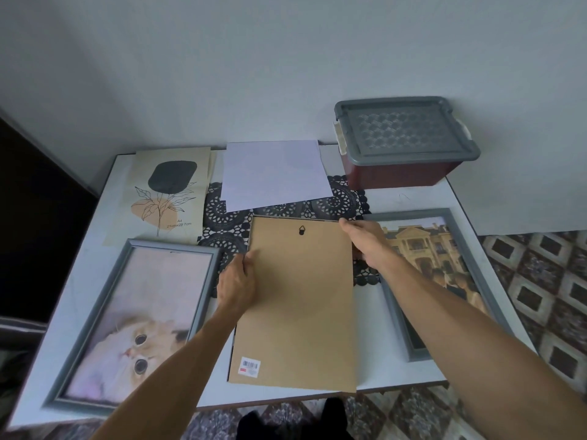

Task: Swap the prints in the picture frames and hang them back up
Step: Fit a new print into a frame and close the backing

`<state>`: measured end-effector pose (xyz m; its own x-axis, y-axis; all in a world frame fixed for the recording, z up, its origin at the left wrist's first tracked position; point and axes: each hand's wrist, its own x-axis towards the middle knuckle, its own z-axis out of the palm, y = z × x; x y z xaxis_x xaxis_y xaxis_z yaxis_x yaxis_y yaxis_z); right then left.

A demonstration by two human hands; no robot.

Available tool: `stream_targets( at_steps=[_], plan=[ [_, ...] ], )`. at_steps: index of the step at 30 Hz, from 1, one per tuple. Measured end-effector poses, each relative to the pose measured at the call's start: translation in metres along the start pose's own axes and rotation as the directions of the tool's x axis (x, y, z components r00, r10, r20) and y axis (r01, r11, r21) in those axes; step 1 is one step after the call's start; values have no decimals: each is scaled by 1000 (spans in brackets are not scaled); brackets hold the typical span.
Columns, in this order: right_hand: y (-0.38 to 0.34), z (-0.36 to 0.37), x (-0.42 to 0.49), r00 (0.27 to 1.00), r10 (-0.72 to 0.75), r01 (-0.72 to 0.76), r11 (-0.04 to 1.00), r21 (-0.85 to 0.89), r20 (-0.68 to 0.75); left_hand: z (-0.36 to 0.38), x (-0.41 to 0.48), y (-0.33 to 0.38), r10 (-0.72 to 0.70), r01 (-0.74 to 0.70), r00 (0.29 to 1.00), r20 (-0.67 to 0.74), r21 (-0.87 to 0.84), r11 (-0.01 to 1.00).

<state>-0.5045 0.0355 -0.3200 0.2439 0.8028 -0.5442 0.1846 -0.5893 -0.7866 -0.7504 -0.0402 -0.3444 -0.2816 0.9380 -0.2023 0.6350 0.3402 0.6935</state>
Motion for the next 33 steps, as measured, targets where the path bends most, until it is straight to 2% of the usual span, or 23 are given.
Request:
stream_targets(
  at_steps=[5, 9, 11, 13, 14, 17, 20, 26, 29, 33],
  plan=[
    [-2, 7, -3, 986, -126, 122, 992, -42, -109, 8, -2, 1, -65, 65, 998, -21, 1, 998],
    [3, 11, -1, 972, -210, 200, 975, -92, -110, 8, -2, 4, -60, 61, 998, -13, 28, 998],
    [6, 12, 2, 992, -122, 121, 992, -29, -29, 7, 0, 6, -75, 76, 997, -33, 31, 997],
    [13, 9, 0, 990, 73, -87, 990, 112, 119, 5, 2, 4, -108, 109, 992, -63, 21, 994],
    [17, 4, -4, 975, 118, -149, 976, 160, 186, 5, 3, 2, -120, 121, 990, -75, 14, 993],
    [34, -7, -8, 937, 87, -138, 982, 130, 337, 4, 4, -1, -149, 149, 984, -102, 0, 989],
    [39, -11, -9, 939, 51, -90, 991, 102, 339, 5, 5, -1, -146, 149, 983, -109, 15, 989],
    [34, -9, -12, 956, 56, -95, 988, 124, 287, 5, 1, 1, -130, 131, 989, -68, 12, 991],
    [30, -9, -17, 944, 71, -131, 977, 168, 323, 2, 4, -3, -114, 115, 991, -65, 7, 993],
    [29, -12, -20, 946, 48, -93, 987, 129, 320, 1, 2, 1, -80, 78, 996, -48, -47, 996]
  ],
)
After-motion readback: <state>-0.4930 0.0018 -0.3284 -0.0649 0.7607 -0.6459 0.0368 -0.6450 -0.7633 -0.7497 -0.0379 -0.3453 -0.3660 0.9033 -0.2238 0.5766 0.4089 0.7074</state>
